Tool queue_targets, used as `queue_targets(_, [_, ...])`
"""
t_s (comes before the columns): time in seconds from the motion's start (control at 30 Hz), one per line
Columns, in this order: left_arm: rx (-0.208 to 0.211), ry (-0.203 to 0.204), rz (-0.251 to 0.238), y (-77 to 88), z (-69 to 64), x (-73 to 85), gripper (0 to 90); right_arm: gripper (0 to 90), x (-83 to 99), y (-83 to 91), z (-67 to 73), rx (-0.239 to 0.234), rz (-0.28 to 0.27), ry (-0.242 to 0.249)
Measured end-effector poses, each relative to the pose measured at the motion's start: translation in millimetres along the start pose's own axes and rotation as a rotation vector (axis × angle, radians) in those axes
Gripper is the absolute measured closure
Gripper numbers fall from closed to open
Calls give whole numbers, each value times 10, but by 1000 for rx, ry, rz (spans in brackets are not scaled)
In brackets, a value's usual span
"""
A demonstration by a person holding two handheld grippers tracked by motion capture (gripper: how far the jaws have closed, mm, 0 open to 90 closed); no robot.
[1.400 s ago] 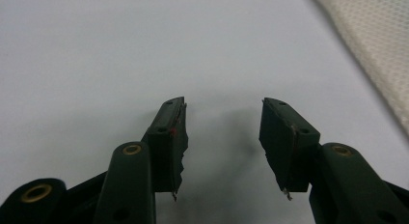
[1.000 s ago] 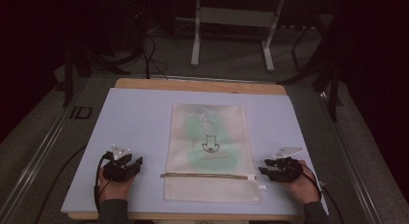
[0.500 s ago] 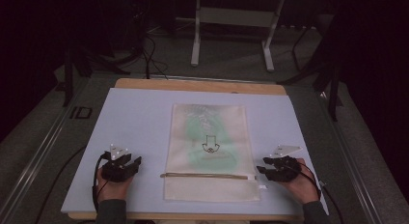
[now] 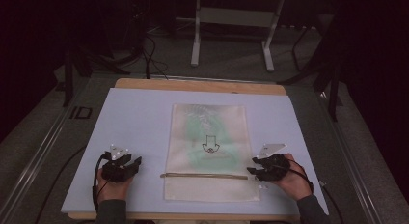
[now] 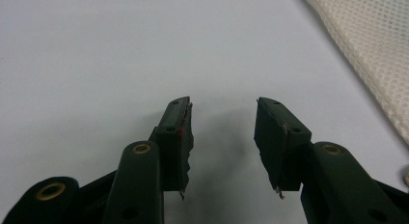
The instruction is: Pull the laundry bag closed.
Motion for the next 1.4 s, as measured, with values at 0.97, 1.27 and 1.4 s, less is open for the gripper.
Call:
queue_targets(0.97, [4,-16,13,-10,-32,11,569,589,-605,-118,97,-40,75,166])
queue_targets(1.27, [8,-7,10,4,-4,8,577,550,-763,-204,175,-67,80,204])
queue_targets(1.4, [10,-12,14,-7,-17,9,578,539,-851,-261,203,-79,74,213])
Point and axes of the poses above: each handheld gripper's, and its own axes: y roughly backward along the jaws, x roughly out of its underside, z roughly to its left, the point moved 2 cm from there along -y, roughly forward along the jaws, and after that the axes turned 8 degrees about y, right-handed, at the moved point
